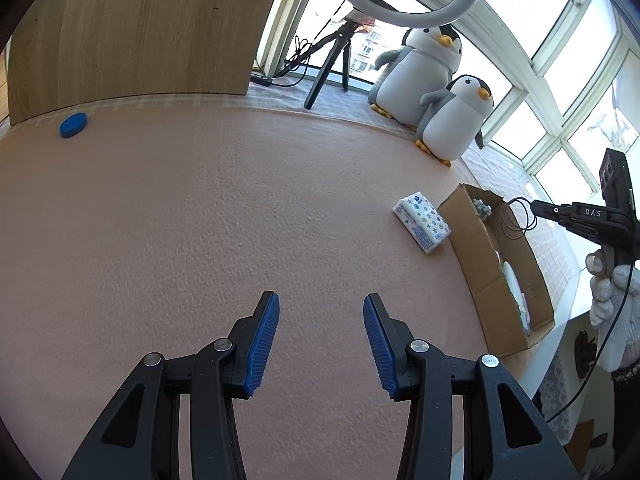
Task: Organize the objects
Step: 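Drop the rubber band into the box by opening the right tool, then move the right tool to the Vinda tissue pack and close on it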
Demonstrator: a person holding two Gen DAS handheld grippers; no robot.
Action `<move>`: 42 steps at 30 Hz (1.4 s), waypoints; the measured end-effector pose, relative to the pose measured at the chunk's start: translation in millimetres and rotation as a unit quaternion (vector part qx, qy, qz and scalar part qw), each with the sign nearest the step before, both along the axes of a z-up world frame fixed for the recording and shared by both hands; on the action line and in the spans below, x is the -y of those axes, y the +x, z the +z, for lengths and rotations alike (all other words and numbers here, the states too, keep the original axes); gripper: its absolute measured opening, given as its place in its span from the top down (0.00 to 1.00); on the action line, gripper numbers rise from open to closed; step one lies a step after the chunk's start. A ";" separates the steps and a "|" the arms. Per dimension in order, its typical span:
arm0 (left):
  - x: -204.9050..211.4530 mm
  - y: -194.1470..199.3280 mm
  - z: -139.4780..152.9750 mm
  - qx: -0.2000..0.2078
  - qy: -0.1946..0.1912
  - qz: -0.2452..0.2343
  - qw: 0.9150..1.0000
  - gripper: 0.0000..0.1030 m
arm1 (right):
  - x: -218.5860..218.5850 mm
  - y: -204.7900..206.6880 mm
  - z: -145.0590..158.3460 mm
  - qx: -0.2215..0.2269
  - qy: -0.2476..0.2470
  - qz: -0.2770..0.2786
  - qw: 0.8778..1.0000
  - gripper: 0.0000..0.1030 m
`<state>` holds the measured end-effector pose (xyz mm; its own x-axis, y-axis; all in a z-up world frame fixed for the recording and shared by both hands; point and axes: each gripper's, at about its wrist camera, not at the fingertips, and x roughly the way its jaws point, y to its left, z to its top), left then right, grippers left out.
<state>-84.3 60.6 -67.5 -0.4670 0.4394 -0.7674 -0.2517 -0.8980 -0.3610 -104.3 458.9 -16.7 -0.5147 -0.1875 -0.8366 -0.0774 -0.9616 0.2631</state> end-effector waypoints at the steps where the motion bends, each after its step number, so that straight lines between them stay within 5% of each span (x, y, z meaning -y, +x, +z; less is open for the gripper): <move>1: -3.6 -0.1 -0.7 0.000 0.000 -0.005 1.000 0.54 | -8.9 5.7 -4.3 0.004 0.000 -0.012 1.000 0.97; 9: -20.5 -1.2 0.2 -0.001 -0.006 -0.025 1.000 0.54 | -55.8 41.0 -41.4 0.037 -0.008 -0.077 0.996 0.97; 17: -16.9 -0.7 2.3 -0.001 -0.010 -0.026 1.000 0.54 | -58.2 47.5 -48.2 0.047 -0.006 -0.084 0.995 0.95; 21: -12.4 0.8 3.2 -0.003 -0.011 -0.025 1.000 0.54 | -49.0 48.6 -44.2 0.041 0.002 -0.083 0.996 0.72; 34: 11.1 2.0 2.0 -0.001 -0.015 -0.019 1.000 0.54 | 0.8 48.0 -32.5 0.020 -0.027 -0.054 0.998 0.66; 42: 19.8 4.5 3.9 -0.005 -0.013 -0.014 1.000 0.54 | 55.9 4.2 -16.6 0.010 -0.043 0.011 0.999 0.45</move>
<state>-79.7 40.8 -63.6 -0.4617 0.4319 -0.7748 -0.2805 -0.8997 -0.3344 -100.1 403.1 -33.3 -0.4931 -0.2700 -0.8270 -0.0635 -0.9369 0.3437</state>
